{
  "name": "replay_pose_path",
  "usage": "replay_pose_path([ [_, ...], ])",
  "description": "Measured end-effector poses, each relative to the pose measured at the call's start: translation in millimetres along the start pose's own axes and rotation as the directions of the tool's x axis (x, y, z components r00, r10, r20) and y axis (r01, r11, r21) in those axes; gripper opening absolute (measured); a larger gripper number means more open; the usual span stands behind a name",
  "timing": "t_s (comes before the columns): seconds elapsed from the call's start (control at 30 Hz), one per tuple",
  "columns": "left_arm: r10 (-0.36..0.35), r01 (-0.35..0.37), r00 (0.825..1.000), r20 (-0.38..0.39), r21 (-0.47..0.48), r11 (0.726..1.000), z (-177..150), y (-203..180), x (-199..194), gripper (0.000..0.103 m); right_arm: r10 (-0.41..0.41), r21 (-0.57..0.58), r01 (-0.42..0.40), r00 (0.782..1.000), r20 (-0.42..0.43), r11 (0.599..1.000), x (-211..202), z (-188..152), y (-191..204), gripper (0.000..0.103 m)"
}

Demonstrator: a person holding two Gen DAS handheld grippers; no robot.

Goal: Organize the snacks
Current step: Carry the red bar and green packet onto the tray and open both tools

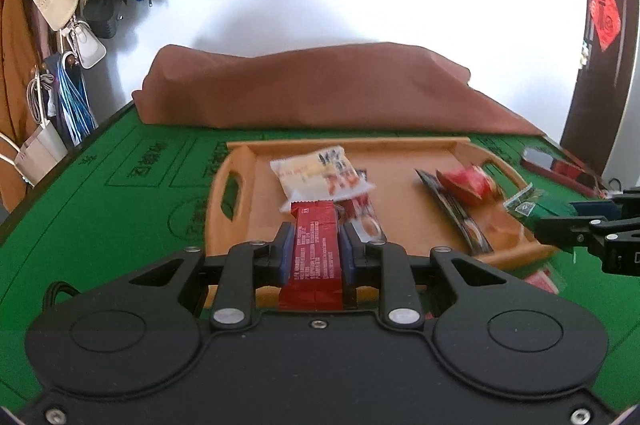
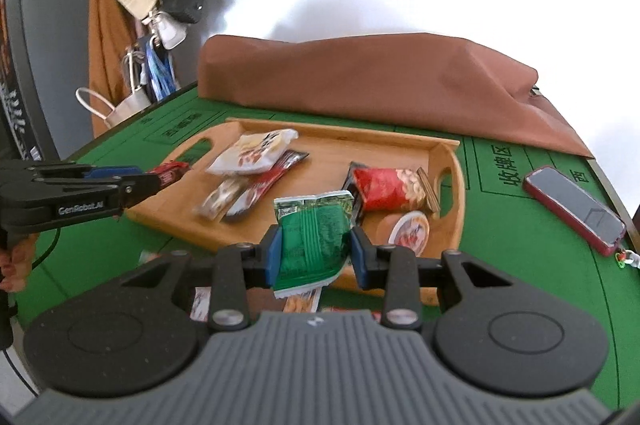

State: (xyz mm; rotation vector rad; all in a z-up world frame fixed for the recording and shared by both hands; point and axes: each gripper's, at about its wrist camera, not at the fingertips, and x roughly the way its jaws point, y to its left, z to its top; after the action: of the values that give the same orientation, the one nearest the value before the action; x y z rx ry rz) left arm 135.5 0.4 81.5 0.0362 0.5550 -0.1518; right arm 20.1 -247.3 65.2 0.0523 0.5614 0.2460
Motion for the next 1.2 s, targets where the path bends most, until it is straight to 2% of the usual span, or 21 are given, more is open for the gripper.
replay_pose_path([
  [0.17,0.027,-0.027,0.999,-0.019,-0.018,0.999,8.4,6.2,23.7,0.024,0.014,0.032,-0.013,0.999,-0.033,0.999,28.7,12.7,0.1,0.040],
  [0.43,0.010,-0.022,0.992,-0.130,-0.091,0.996,6.0,17.5,67.1,0.024,-0.001,-0.015,0.000,0.995,-0.098,1.000,75.8,21.7,19.9,0.040],
  [0.73,0.023,-0.041,0.988,-0.156,-0.114,0.993,0.1,21.9,84.5,0.024,-0.027,-0.056,0.018,0.985,-0.169,0.998,109.0,18.1,28.0,0.040],
  [1.2,0.033,-0.053,0.985,-0.168,-0.118,0.992,-4.6,23.5,97.6,0.024,-0.030,-0.033,0.024,0.981,-0.193,0.999,125.2,14.9,26.0,0.040],
])
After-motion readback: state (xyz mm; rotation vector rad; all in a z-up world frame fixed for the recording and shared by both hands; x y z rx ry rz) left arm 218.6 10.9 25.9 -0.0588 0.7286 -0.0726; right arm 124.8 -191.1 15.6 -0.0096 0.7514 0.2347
